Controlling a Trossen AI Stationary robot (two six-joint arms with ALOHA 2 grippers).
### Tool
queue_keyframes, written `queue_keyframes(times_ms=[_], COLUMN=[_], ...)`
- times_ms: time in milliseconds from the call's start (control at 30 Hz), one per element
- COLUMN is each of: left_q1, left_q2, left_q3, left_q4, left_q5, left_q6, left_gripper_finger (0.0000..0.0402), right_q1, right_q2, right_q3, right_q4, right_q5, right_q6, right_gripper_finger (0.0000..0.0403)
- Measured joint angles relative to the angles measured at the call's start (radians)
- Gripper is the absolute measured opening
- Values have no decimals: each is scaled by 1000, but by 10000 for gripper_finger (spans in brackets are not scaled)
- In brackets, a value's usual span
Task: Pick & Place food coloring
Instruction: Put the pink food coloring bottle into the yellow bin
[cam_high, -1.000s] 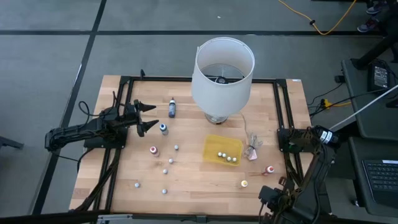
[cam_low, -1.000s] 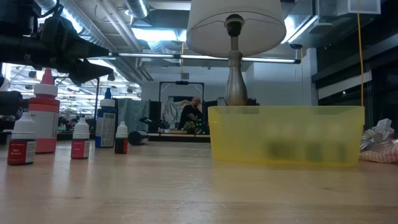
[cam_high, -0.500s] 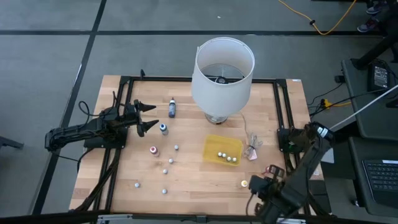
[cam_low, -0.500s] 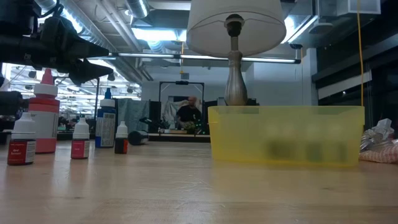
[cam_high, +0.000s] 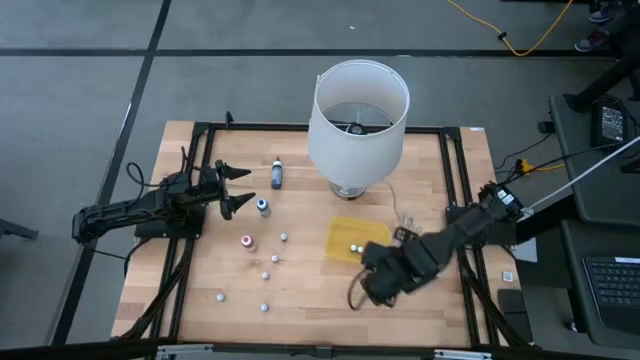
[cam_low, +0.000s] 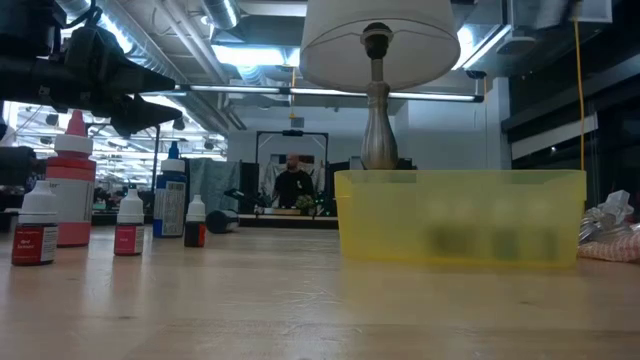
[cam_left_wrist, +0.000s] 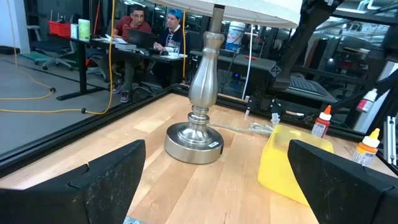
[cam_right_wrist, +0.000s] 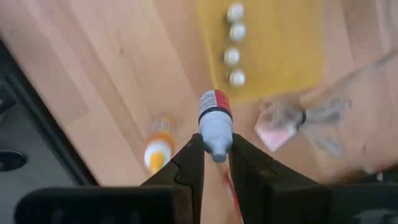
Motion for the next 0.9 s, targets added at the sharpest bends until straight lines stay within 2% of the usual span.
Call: queue_keyframes(times_ms=[167,500,900], left_q1=[0,0,0], left_q2=[0,0,0], left_q3=[0,0,0], left_q4=[0,0,0], left_q5=[0,0,0], left_q6=[0,0,0], left_gripper_finger=[389,389,389], right_q1=[-103,-261,-338], right_q2=[4,96,225], right_q3=[0,1,0], right_q4=[95,202,264], right_q5=[-1,-49,-122], right_q6=[-107,-261,-363], right_gripper_finger=[59,69,71])
